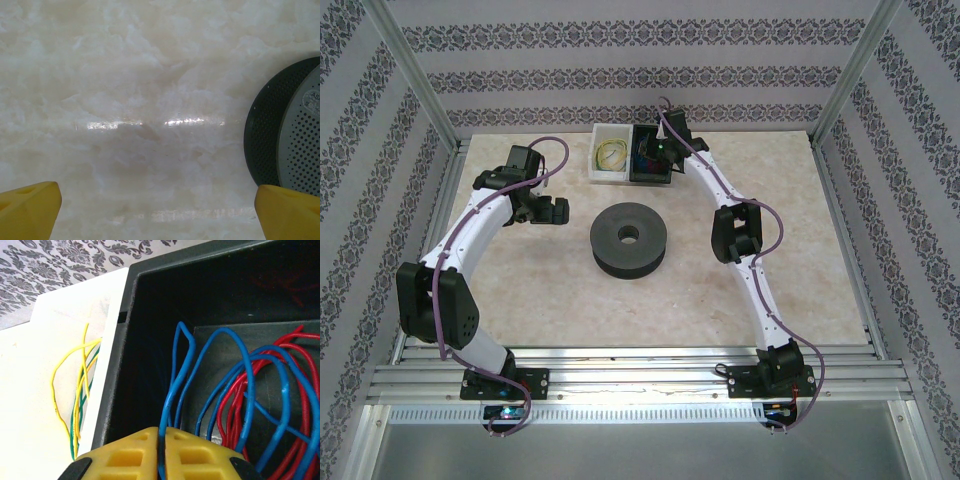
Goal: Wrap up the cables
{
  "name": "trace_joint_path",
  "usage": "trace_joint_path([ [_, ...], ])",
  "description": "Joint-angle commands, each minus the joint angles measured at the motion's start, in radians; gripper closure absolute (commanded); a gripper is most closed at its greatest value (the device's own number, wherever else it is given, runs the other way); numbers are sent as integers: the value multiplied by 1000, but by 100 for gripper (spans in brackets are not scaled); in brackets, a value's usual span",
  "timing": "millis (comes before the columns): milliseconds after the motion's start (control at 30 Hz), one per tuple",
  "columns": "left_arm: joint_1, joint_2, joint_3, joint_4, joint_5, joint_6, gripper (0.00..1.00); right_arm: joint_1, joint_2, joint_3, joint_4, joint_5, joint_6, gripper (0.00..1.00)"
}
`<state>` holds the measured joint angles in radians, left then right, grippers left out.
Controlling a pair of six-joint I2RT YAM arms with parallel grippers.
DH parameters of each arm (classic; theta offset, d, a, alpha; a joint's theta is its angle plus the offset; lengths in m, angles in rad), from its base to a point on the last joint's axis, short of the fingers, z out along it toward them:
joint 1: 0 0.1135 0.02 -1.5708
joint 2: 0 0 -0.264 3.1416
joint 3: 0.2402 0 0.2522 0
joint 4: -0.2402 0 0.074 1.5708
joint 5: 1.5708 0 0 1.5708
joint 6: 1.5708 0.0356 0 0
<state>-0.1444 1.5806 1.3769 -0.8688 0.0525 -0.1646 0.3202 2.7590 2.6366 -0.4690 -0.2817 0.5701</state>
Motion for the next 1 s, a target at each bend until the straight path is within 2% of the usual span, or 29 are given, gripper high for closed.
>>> trace_joint_path([
  [0,-10,-6,12,-34,7,15,1,-6,-59,-28,32,-18,-10,94],
  [167,-10,-13,11,-33,8,16,1,-4,-109,-62,41,-32,-19,100],
  [533,-10,-45,-15,-18,15,13,1,6,-251,-180,91,-52,-38,100],
  [967,-13,-89,-22,-4,33,8,1,11,-484,-447,227,-93,-61,100],
])
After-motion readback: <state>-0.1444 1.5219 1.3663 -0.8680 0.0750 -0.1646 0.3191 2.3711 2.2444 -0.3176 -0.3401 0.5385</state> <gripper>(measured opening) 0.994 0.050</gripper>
